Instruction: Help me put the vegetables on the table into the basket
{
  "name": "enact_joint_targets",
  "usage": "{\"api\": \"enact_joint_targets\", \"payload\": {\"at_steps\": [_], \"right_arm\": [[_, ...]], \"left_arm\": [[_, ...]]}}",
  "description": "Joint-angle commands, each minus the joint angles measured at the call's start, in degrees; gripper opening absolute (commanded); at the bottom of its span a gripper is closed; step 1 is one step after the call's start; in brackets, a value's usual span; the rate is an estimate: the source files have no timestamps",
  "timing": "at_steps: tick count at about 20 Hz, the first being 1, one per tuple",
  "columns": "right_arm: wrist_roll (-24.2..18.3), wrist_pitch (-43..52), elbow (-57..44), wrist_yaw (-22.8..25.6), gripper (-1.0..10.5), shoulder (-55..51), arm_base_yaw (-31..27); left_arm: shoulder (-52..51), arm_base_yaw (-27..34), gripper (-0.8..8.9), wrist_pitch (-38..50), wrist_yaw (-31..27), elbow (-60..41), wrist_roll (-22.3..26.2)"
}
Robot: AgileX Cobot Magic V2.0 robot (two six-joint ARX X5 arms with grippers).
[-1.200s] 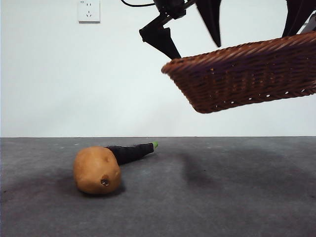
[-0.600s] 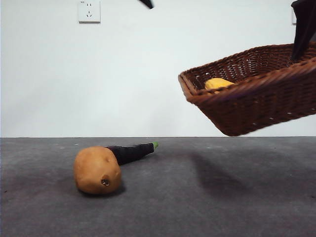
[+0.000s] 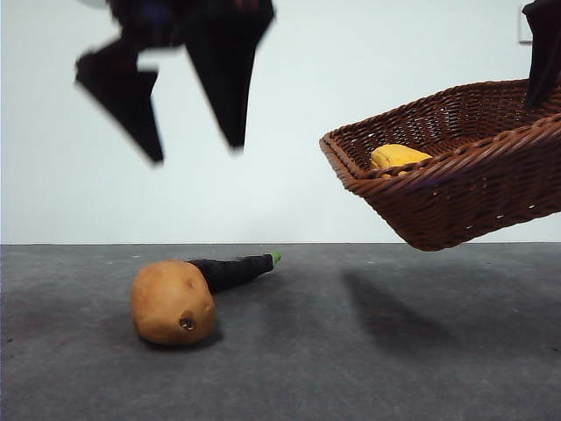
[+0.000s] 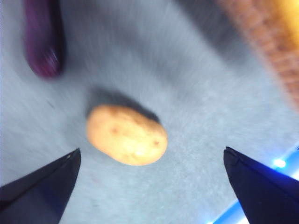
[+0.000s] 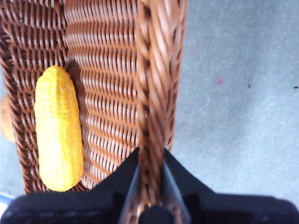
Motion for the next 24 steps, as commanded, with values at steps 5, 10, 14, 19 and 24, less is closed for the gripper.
{"api": "enact_joint_targets", "payload": {"at_steps": [5,10,14,19,24], "right_arm": [[-0.68,-0.04,0.37,0.13,-0.1,-0.17,0.0],[-0.7,0.11,0.37,0.13,-0.1,-0.17,0.0],[-0.94,0.04,0.37,0.13,-0.1,-0.17,0.0],[-1.79,-1.36,0.37,0.11,-0.1,-0.17,0.0],[-1.81,-1.42,0.37,0.13,-0.1,-0.17,0.0]], "left_arm": [[0.13,3.69,5.93,14.16,-0.46,-15.19,-18.6],[1.31,4.37,5.93,21.59,-0.57,-21.18,-20.72],[2.08,4.37,5.77,25.46,-0.17,-21.18,-20.7],[2.51,4.24,0.13,24.24,0.68,-21.18,-18.23],[1.36,4.37,-0.1,23.52,3.19,-20.22,-15.19]]}}
